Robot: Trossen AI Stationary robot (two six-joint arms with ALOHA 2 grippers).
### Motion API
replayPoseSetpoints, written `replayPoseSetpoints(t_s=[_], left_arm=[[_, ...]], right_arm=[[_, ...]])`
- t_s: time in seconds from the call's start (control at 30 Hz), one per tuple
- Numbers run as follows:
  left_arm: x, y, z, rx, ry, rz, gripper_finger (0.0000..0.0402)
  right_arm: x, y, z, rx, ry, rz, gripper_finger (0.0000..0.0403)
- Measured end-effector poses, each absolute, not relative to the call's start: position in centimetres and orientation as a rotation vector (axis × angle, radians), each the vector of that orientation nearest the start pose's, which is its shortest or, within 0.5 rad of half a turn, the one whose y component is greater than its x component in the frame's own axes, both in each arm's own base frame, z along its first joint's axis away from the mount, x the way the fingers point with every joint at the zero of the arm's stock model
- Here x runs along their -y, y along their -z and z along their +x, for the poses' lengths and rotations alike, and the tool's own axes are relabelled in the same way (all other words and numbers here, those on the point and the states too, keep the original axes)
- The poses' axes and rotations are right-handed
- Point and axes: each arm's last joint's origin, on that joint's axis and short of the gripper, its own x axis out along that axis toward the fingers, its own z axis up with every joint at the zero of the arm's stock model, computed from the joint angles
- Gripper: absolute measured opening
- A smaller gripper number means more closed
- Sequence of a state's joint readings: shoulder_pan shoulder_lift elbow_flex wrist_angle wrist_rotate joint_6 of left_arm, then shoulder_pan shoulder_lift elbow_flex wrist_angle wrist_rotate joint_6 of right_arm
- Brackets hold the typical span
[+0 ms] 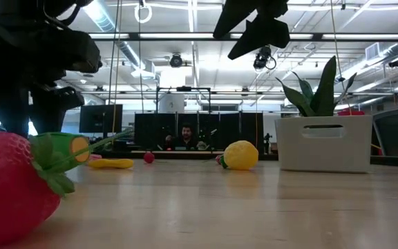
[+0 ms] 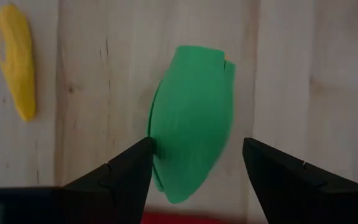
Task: Pick and placing Produce into tupperware
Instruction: Put the sweetcorn into the bin
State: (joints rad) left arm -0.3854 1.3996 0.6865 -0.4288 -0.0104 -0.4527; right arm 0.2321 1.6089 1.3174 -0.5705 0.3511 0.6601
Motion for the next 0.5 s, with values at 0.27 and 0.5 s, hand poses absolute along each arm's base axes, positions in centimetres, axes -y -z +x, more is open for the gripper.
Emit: replayPoseSetpoints(t_s=[0.27,0.5], left_arm=[[9.0,-13.5,23.6,-1.210,0.080,-0.106,0.0257],[9.0,-13.6,23.6,-1.205,0.079,-0.106,0.0244]], right_arm=[[-6.9,-28.2,33.7,-0.748,0.375,0.373,0.0288],[-6.9,-28.2,33.7,-0.749,0.372,0.366,0.0288]])
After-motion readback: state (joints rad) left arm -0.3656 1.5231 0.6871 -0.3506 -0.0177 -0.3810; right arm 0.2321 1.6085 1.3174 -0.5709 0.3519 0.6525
